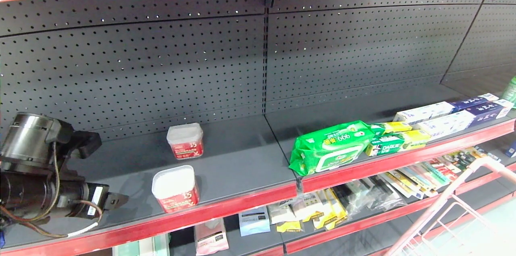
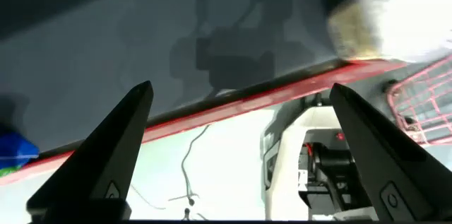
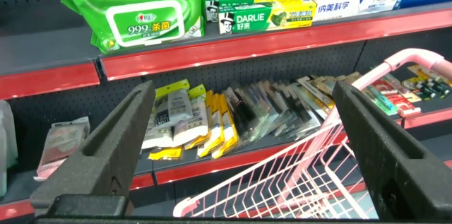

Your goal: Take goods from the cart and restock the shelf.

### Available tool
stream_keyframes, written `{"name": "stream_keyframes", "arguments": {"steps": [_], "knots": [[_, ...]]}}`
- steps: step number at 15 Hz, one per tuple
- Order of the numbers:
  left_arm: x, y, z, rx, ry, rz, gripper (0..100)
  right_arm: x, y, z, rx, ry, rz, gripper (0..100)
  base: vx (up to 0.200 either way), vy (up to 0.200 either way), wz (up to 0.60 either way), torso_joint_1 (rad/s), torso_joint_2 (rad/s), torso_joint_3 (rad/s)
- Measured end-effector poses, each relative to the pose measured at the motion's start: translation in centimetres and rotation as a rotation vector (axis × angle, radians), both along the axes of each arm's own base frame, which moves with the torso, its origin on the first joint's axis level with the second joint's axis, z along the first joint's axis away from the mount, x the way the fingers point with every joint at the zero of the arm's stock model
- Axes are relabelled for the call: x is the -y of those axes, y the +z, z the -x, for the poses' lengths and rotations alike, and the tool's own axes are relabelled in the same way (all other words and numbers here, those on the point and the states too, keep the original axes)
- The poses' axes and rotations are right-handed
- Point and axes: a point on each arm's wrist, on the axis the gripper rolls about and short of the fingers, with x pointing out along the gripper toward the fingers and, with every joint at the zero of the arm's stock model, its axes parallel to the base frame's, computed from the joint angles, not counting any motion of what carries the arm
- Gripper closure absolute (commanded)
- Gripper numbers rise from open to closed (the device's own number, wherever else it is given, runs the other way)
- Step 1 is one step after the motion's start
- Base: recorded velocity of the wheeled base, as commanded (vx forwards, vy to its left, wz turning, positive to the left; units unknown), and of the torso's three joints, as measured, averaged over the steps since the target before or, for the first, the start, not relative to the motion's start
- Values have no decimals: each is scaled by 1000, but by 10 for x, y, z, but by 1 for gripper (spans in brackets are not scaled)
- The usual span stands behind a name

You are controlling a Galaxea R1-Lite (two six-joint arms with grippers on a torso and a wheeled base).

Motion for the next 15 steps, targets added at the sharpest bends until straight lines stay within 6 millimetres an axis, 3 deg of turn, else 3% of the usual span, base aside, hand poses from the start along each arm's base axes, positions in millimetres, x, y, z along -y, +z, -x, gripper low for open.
{"name": "stream_keyframes", "arguments": {"steps": [15], "knots": [[0,-35,-46,-21,17,-3,0,0,0,0,0,0,0,0,0,0,0,0,0,0]]}}
